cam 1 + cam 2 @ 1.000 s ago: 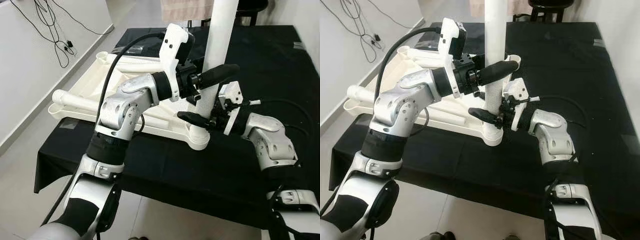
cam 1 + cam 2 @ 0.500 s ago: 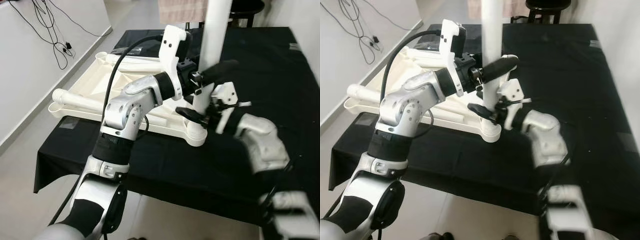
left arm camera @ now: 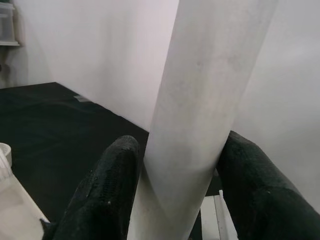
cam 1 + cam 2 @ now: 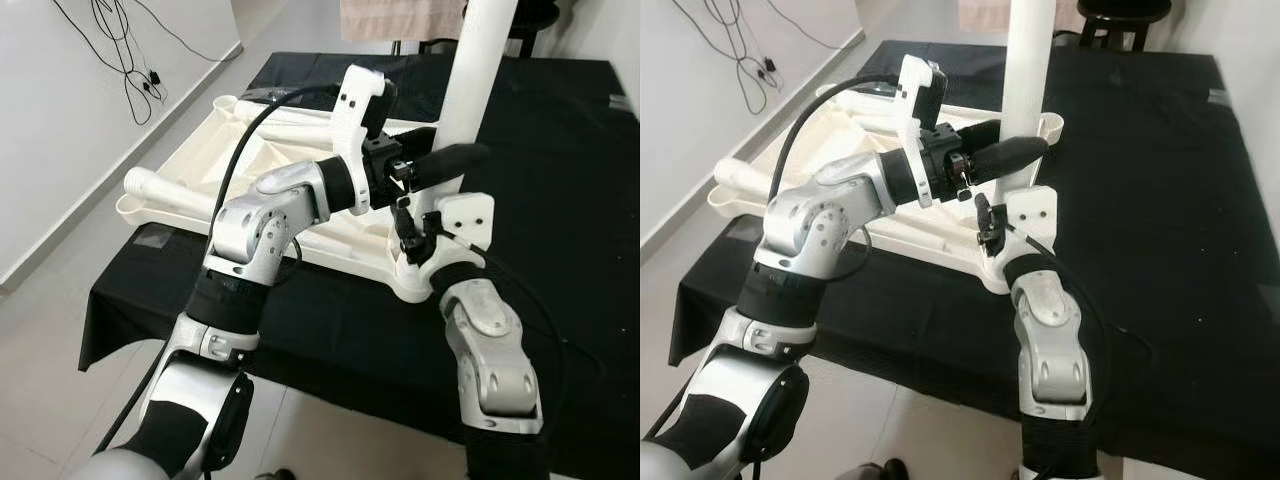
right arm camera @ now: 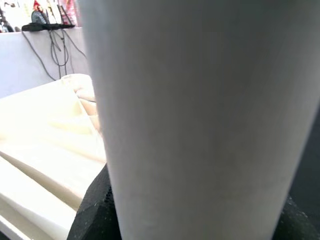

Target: Building children table

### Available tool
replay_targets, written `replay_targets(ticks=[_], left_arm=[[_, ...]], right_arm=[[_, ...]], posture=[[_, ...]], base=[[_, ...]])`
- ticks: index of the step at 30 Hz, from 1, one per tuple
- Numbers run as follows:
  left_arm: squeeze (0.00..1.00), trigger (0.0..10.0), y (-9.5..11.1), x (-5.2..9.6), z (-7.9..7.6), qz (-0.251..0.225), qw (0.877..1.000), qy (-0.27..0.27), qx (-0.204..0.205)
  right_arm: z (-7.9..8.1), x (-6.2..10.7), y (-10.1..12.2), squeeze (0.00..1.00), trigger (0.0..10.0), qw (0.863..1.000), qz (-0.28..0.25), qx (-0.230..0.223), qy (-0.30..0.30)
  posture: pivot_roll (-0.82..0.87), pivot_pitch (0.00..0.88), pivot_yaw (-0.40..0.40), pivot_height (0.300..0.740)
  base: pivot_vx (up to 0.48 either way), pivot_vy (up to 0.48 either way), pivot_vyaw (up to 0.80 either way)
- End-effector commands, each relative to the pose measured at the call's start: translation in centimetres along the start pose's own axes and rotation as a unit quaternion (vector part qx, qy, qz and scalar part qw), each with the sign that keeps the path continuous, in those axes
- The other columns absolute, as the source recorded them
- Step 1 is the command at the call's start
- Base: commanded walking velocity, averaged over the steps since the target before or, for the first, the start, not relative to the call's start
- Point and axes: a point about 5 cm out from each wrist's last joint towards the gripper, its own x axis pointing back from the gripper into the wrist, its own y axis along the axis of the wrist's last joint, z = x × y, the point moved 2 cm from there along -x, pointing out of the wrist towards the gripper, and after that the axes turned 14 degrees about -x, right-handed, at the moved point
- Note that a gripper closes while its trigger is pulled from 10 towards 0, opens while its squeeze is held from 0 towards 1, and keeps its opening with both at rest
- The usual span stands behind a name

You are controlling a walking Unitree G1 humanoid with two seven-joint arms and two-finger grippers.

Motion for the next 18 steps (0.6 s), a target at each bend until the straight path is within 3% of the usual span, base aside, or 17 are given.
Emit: replay_targets(ticks=[1,3,4,5,13,14,16,17,18], left_arm=[[0.0,10.0,-0.3,0.1,0.3,0.011,1.0,0.009,-0.006],[0.0,10.0,-0.3,0.1,0.3,0.012,1.0,0.01,-0.006],[0.0,0.5,-0.3,0.1,0.3,0.012,1.0,0.007,-0.005],[0.0,0.0,-0.3,0.1,0.2,0.013,1.0,0.0,-0.005],[0.0,0.0,-0.4,0.0,-0.1,0.017,1.0,-0.019,-0.01],[0.0,0.0,-0.3,-0.1,-0.2,0.017,1.0,-0.02,-0.011],[0.0,0.0,-0.3,-0.1,-0.2,0.017,1.0,-0.022,-0.012],[0.0,0.0,-0.3,-0.2,-0.3,0.016,0.999,-0.025,-0.014],[0.0,0.0,-0.3,-0.2,-0.3,0.016,0.999,-0.025,-0.014]], right_arm=[[-2.1,1.0,-4.3,0.0,0.0,0.994,0.091,-0.014,-0.063],[-1.6,1.3,-4.1,0.0,0.0,0.993,0.091,-0.016,-0.073],[-1.3,1.5,-4.0,0.0,0.0,0.992,0.091,-0.019,-0.079],[-1.0,1.7,-3.8,0.0,0.0,0.992,0.091,-0.021,-0.082],[-0.6,1.5,-3.3,0.0,0.0,0.994,0.08,-0.029,-0.067],[-0.5,1.4,-3.1,0.0,4.0,0.995,0.076,-0.028,-0.06],[-0.4,1.3,-3.0,0.0,4.0,0.995,0.073,-0.028,-0.056],[-0.1,0.9,-2.5,0.0,10.0,0.998,0.058,-0.021,-0.029],[-0.1,0.9,-2.5,0.0,10.0,0.998,0.058,-0.021,-0.029]], posture=[[-0.04,0.179,0.092,0.74],[-0.04,0.179,0.096,0.74],[-0.04,0.179,0.099,0.74],[-0.04,0.178,0.099,0.74],[-0.05,0.17,0.103,0.74],[-0.05,0.168,0.104,0.74],[-0.05,0.168,0.104,0.74],[-0.04,0.166,0.104,0.74],[-0.04,0.166,0.104,0.74]], base=[[0.0,0.0,0.0],[0.0,0.0,0.0],[0.0,0.0,0.0],[0.0,0.0,0.0],[0.0,0.0,0.0],[0.0,0.0,0.0],[0.0,0.0,0.0],[0.0,0.0,0.0],[0.0,0.0,0.0]])
